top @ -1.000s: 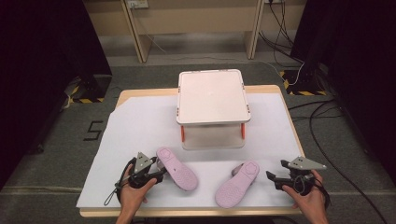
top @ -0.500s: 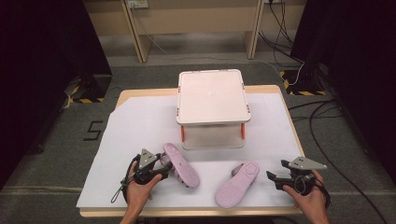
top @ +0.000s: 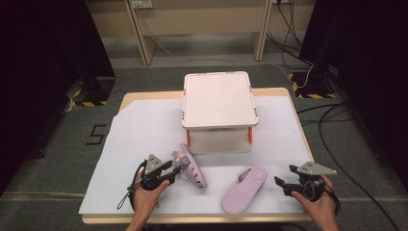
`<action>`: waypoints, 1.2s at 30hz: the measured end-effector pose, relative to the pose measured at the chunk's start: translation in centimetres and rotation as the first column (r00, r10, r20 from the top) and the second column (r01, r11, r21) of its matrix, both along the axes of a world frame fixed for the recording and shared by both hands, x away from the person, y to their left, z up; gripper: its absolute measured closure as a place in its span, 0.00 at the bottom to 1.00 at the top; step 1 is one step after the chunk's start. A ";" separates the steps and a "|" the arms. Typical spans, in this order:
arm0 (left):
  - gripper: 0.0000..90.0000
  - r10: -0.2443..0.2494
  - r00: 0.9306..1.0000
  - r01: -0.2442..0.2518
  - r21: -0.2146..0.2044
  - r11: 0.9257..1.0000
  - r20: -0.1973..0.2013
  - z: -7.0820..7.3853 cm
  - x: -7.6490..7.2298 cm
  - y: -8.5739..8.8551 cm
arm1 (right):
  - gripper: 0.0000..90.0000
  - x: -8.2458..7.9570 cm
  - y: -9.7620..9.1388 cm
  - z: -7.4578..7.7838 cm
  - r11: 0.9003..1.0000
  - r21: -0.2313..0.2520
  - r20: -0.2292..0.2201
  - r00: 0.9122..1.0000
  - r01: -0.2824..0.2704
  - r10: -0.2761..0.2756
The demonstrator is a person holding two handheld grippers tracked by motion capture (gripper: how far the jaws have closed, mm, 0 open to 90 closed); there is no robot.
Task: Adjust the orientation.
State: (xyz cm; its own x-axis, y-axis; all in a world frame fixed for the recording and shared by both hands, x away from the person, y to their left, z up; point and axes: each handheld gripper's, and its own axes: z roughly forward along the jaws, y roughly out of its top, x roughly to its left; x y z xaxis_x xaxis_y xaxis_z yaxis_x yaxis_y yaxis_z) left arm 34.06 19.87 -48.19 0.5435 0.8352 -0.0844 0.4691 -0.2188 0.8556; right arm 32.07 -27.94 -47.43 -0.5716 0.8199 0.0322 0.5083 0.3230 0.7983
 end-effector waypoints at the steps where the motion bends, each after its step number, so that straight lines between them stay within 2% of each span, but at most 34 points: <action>1: 0.74 -0.005 1.000 0.005 0.008 1.000 0.014 0.0 0.1 -0.3 | 0.27 0.0 0.0 0.0 1.000 -0.001 0.001 1.000 0.001 -0.001; 3: 0.76 -0.014 1.000 0.014 0.005 1.000 0.022 0.1 0.5 -0.8 | 0.27 0.0 0.0 0.0 1.000 0.004 0.000 1.000 0.003 -0.003; 7: 0.76 -0.037 0.999 0.036 -0.031 0.999 -0.008 -0.3 1.2 -0.4 | 0.27 0.0 0.0 0.1 1.000 0.002 0.005 1.000 0.000 0.000; 9: 0.75 -0.058 0.998 0.058 -0.028 0.998 0.003 -0.6 1.4 -0.5 | 0.27 0.0 0.0 0.0 1.000 0.003 0.004 1.000 -0.004 0.004; 11: 0.77 -0.054 0.999 0.054 -0.059 0.997 -0.002 -0.5 1.5 -0.4 | 0.27 0.0 0.0 0.0 1.000 -0.002 0.003 1.000 -0.007 0.007; 15: 0.80 -0.071 0.997 0.071 -0.088 0.994 -0.002 0.6 0.9 -0.5 | 0.27 -0.1 0.0 0.2 1.000 0.006 0.011 1.000 -0.005 0.005; 20: 0.82 -0.079 0.997 0.078 -0.064 0.995 -0.007 2.3 -0.9 0.0 | 0.27 0.0 -0.2 0.2 1.000 0.005 0.014 1.000 -0.001 0.001; 22: 0.83 -0.065 0.998 0.064 -0.049 0.997 -0.018 2.8 -2.0 0.7 | 0.27 -0.1 -0.2 0.2 1.000 0.005 0.016 1.000 -0.001 0.001; 23: 0.83 -0.056 0.998 0.055 -0.027 0.998 -0.016 2.9 -2.5 1.2 | 0.27 -0.1 -0.3 0.2 1.000 0.006 0.017 1.000 -0.001 0.001; 26: 0.83 -0.021 0.999 0.020 -0.047 0.999 -0.031 3.0 -4.0 3.3 | 0.27 0.0 -0.3 0.3 1.000 0.008 0.023 1.000 -0.002 0.002; 27: 0.82 -0.004 1.000 0.003 -0.050 0.999 -0.025 3.0 -4.6 4.0 | 0.27 0.0 -0.3 0.3 1.000 0.005 0.022 1.000 -0.004 0.004; 30: 0.82 0.041 0.999 -0.042 -0.041 0.998 -0.034 2.9 -6.0 5.8 | 0.27 0.0 -0.2 0.2 1.000 0.005 0.019 1.000 0.002 -0.002; 32: 0.82 0.054 0.997 -0.057 -0.070 0.996 -0.046 2.6 -6.1 6.4 | 0.27 0.0 -0.1 0.2 1.000 0.002 0.022 1.000 -0.002 0.002; 36: 0.81 0.074 0.995 -0.079 -0.085 0.993 -0.060 2.0 -5.5 6.5 | 0.27 -0.1 0.1 0.3 1.000 0.003 0.025 1.000 -0.004 0.003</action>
State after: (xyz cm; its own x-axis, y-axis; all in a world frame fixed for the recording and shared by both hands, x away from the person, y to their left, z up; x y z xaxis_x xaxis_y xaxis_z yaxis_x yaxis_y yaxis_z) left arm 28.60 26.34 -46.16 0.4704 0.8623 -0.1877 0.5297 -0.1058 0.8416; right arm 32.01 -27.87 -47.14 -0.5751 0.8178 0.0203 0.4868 0.3223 0.8119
